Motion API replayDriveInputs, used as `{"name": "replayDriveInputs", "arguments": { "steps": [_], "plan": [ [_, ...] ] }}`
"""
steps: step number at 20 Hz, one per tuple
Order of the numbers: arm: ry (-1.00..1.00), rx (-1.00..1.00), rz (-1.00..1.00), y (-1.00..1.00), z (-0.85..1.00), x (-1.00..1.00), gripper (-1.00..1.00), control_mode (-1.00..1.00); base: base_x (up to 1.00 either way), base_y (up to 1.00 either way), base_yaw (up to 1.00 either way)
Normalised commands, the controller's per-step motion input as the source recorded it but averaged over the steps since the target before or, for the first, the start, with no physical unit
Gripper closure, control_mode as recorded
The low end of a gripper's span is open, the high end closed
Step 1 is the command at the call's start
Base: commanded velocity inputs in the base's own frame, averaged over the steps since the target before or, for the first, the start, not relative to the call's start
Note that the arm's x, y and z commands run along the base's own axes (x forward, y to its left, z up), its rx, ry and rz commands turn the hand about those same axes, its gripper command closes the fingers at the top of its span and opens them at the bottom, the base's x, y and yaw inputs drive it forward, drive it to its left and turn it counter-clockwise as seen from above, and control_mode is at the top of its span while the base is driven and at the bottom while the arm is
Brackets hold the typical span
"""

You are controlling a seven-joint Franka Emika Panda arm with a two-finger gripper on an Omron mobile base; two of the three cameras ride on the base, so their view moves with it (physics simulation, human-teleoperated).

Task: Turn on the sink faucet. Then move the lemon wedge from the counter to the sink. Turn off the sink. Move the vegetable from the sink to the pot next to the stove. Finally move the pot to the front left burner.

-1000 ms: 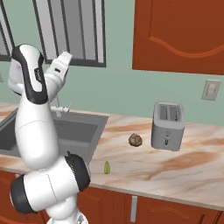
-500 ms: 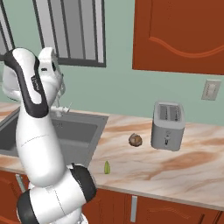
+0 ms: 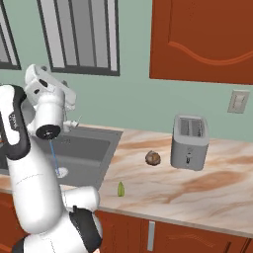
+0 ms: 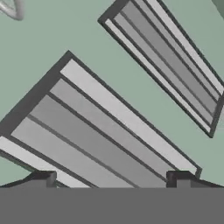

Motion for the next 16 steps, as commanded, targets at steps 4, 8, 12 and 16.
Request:
{"name": "replayDriveInputs", "arguments": {
  "steps": [4, 8, 12, 16],
  "plan": [
    [-0.27, -0.73, 0.03, -0.03, 0.16, -0.23, -1.0, -1.0, 0.0, 0.0, 0.0],
    [-0.23, -0.71, 0.0, -0.12, 0.24, -0.28, -1.0, -1.0, 0.0, 0.0, 0.0],
    [-0.16, -0.69, 0.0, -0.19, 0.31, -0.34, -1.0, -1.0, 0.0, 0.0, 0.0],
    [0.1, -0.54, 0.0, -0.2, -0.06, -0.33, -1.0, -1.0, 0.0, 0.0, 0.0]
  ]
}}
